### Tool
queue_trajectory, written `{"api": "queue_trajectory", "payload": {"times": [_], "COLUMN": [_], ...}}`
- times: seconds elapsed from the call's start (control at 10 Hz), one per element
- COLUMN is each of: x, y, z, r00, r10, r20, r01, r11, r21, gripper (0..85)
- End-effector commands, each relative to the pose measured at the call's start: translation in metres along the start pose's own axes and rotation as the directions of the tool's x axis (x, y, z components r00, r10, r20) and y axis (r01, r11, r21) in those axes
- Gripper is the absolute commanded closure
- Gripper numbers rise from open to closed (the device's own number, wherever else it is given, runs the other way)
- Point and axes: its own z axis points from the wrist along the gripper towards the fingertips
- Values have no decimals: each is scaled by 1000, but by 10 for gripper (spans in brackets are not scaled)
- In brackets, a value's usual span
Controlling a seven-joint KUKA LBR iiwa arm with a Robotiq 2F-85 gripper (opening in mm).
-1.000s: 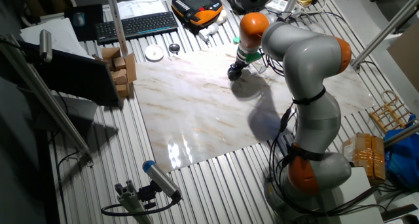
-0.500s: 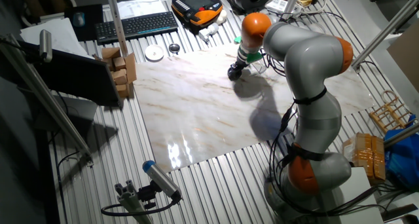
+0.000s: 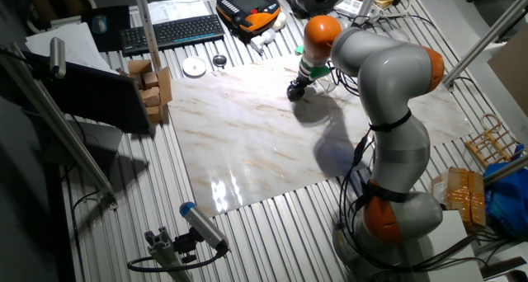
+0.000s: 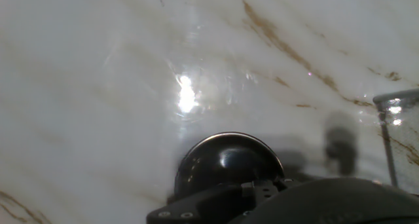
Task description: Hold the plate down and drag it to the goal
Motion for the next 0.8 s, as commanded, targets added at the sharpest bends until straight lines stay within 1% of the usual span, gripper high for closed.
{"api": "queue_trajectory", "payload": {"times": [0.0, 0.1, 0.2, 0.5, 0.7], "x": [0, 0, 0, 0, 0], "y": [0, 0, 0, 0, 0], "z": [0, 0, 0, 0, 0], "r00": [1000, 999, 998, 996, 996], "r10": [-12, -49, -56, -84, -91], "r20": [8, 22, 23, 18, 17], "r01": [11, 48, 55, 84, 91], "r11": [1000, 998, 998, 996, 996], "r21": [14, 41, 40, 18, 27], "gripper": [850, 850, 850, 850, 850]}}
